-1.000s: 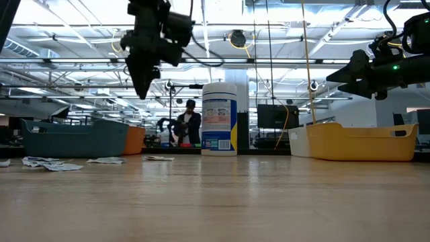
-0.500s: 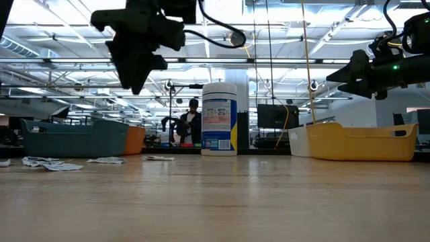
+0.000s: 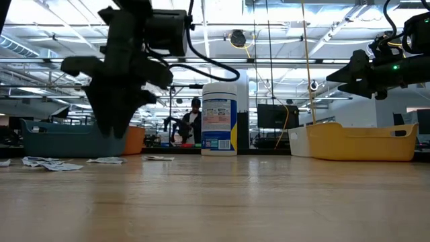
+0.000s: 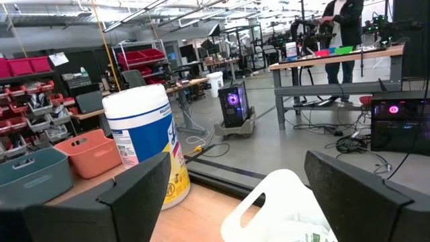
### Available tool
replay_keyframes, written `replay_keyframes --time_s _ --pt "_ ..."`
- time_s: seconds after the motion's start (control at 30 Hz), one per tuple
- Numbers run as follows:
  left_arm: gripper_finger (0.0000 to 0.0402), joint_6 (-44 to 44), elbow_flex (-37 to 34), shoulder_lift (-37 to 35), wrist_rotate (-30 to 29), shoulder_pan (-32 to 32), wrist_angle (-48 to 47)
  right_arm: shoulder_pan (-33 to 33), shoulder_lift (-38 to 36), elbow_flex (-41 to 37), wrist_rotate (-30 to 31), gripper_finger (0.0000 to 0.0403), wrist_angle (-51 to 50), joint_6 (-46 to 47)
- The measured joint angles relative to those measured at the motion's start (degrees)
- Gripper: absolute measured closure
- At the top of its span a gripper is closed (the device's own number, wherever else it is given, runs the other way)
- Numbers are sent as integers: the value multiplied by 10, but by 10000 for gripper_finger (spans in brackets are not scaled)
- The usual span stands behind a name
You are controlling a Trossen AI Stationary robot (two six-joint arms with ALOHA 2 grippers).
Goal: Pick & Place First Aid Supplies
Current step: Put the orange pad into the orange bin
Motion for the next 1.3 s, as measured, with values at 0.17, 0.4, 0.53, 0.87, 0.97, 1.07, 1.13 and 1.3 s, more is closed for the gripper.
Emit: replay_keyframes --time_s 0.17,0.4,0.53,0.87,0.97,1.07,1.13,1.3 --pt "245 4 -38 0 -1 0 74 0 0 0 0 66 0 0" --pt "245 7 -80 0 -1 3 131 0 0 0 0 66 0 0" --pt "245 11 -95 0 -12 3 138 0 0 0 0 66 0 0" --pt "245 9 -129 -3 -33 0 199 0 0 0 0 66 0 0" --pt "254 10 -131 -2 -33 0 202 0 0 0 0 66 0 0" --pt "287 11 -131 -2 -33 1 205 0 0 0 0 66 0 0" --pt "317 11 -131 -2 -33 1 210 0 0 0 0 66 0 0" --pt "392 9 -132 -1 -9 1 234 0 0 0 0 66 0 0"
